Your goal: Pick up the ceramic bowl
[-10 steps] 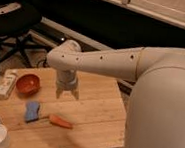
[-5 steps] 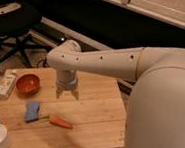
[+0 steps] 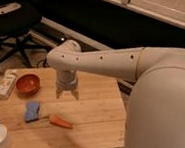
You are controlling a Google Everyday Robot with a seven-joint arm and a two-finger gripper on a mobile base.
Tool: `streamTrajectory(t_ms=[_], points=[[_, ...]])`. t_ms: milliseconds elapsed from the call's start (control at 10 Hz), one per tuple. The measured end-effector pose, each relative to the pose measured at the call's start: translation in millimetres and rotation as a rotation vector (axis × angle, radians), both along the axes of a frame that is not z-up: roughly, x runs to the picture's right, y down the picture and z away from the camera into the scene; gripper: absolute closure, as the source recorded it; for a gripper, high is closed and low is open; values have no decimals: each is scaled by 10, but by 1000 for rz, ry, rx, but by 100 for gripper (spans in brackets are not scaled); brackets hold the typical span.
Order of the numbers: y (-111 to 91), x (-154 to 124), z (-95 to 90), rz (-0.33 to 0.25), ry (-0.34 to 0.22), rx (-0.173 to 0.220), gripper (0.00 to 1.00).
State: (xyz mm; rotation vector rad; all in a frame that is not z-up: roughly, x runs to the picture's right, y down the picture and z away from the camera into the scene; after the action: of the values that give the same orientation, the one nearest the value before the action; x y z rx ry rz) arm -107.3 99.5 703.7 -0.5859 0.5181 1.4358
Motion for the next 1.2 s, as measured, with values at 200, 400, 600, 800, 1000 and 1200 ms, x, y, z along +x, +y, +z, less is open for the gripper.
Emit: streamTrajectory(t_ms=[200, 400, 600, 800, 1000, 1200], points=[[0, 0, 0, 0, 0, 0, 35], [0, 0, 0, 0, 0, 0, 35], [0, 0, 0, 0, 0, 0, 35], [0, 0, 0, 0, 0, 0, 35], [-35, -14, -6, 2, -2, 8, 35], [-279, -233, -32, 3, -42, 65, 35]])
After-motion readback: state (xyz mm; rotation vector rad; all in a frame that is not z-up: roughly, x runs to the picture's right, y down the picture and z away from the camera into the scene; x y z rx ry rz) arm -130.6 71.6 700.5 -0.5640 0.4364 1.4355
